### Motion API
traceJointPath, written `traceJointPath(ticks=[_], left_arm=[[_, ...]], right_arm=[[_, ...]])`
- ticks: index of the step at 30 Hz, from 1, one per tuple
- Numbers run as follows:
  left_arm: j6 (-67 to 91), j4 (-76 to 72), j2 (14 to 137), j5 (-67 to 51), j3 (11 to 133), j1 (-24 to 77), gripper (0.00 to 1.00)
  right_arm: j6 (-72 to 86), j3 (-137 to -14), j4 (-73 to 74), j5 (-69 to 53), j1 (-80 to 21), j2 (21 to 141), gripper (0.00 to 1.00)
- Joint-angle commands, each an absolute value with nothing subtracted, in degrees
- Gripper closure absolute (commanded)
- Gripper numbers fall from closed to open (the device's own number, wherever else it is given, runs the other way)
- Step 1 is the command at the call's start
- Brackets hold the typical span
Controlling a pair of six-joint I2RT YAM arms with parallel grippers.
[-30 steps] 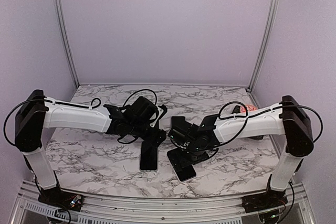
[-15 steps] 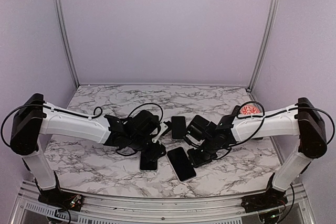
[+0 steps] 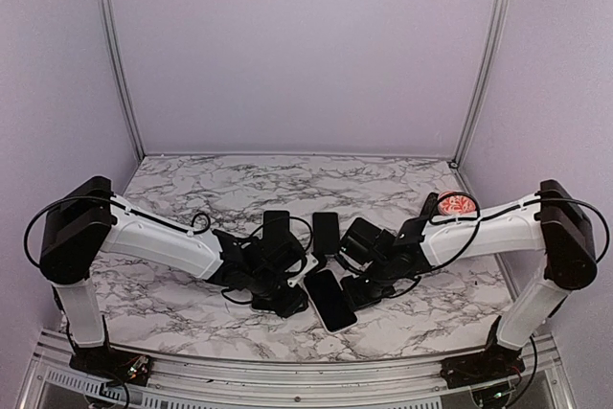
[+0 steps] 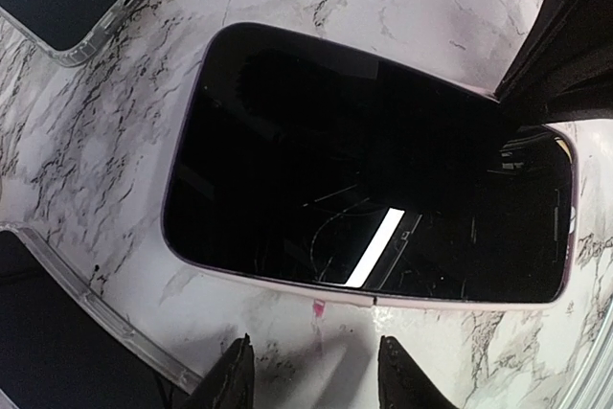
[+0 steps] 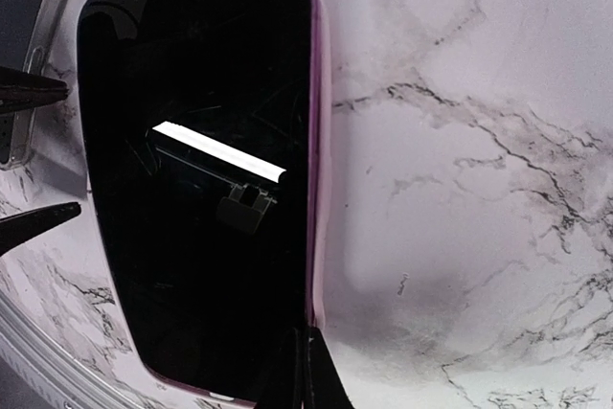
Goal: Put the phone into the phone case
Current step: Press the phone onto the phone case, then pick up the phone with the phone case at the center of the board.
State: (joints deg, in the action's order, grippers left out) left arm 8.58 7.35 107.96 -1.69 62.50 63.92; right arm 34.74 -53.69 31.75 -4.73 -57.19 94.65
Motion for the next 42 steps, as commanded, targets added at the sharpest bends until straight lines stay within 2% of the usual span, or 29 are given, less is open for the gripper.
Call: traceJointPath(ticks=[1, 2, 5, 9, 11, 14, 15, 20, 24, 36, 42], left_arm=[[8.43, 7.43, 109.9, -3.65, 63.38, 64.07, 0.57], [8.44, 7.3, 109.78, -3.69, 63.45, 64.07, 0.57], [8.8, 6.7, 107.9, -2.88, 63.2, 63.76, 0.57], [9.48, 6.95, 104.75, -0.81, 62.91, 62.89, 0.55], [9.86, 7.22, 102.81, 0.46, 62.4, 62.27, 0.54], [10.91, 7.7, 99.62, 3.37, 61.5, 60.63, 0.51], [11.5, 7.87, 98.75, 3.95, 61.19, 59.73, 0.49], [13.6, 8.14, 94.33, 5.86, 59.34, 55.68, 0.39], [12.88, 8.15, 92.82, 5.81, 58.74, 55.11, 0.35], [12.45, 8.11, 93.52, 3.96, 57.83, 55.11, 0.34], [12.3, 8.11, 93.41, 4.09, 57.66, 55.11, 0.34]], right_arm=[[36.42, -52.53, 35.88, -3.88, -60.36, 99.95, 1.0], [36.14, -54.27, 37.95, -2.13, -60.38, 99.41, 1.0], [34.95, -62.25, 43.42, 4.68, -60.59, 97.1, 0.91], [34.34, -69.44, 47.05, 10.14, -61.48, 94.81, 0.74], [34.52, -70.04, 47.01, 10.67, -61.6, 94.2, 0.56], [35.19, -69.45, 45.7, 10.03, -61.7, 95.07, 0.05], [35.41, -69.53, 45.27, 9.67, -61.74, 95.76, 0.02], [35.81, -70.16, 41.04, 6.48, -61.96, 99.14, 0.01], [35.43, -69.14, 37.8, 2.73, -62.01, 102.37, 0.01], [35.72, -68.77, 41.95, 2.73, -64.48, 108.23, 0.01], [37.07, -69.03, 45.96, 4.97, -66.03, 108.98, 0.08]])
